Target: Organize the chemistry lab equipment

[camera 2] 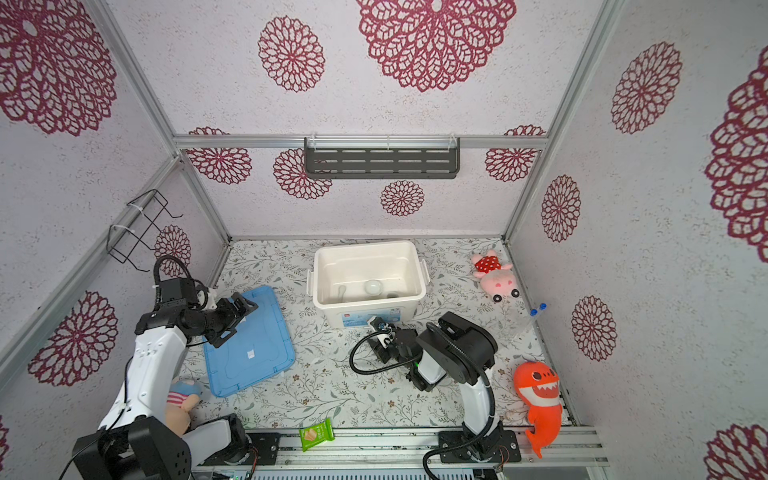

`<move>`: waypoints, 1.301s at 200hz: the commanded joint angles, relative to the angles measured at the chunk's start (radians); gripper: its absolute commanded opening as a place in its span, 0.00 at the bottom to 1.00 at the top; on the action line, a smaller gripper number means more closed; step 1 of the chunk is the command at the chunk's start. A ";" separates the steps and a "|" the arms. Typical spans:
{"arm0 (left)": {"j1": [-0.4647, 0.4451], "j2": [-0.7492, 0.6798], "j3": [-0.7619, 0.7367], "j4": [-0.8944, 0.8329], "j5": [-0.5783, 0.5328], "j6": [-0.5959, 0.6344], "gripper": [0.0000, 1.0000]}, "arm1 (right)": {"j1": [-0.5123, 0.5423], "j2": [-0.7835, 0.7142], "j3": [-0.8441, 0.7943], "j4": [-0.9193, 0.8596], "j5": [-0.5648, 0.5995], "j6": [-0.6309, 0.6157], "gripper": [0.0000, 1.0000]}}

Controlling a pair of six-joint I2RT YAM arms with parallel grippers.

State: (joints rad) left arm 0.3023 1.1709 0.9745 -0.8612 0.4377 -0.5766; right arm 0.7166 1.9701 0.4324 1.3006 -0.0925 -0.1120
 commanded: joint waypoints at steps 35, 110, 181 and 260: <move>0.008 -0.013 0.025 -0.026 -0.003 0.017 0.99 | -0.048 0.029 0.077 -0.029 -0.192 -0.001 0.55; 0.008 -0.010 0.050 -0.043 -0.001 0.030 0.99 | -0.048 0.068 0.062 -0.022 -0.250 -0.031 0.46; 0.008 -0.021 0.062 -0.075 -0.007 0.031 0.99 | -0.029 0.038 0.034 -0.109 -0.318 -0.102 0.37; 0.009 -0.029 0.061 -0.062 0.000 0.023 0.99 | -0.012 0.082 0.134 -0.216 -0.289 -0.138 0.38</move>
State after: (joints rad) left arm 0.3023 1.1622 1.0111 -0.9192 0.4370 -0.5549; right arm 0.6903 2.0216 0.5484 1.1995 -0.3458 -0.2005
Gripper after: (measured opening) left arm 0.989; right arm 0.397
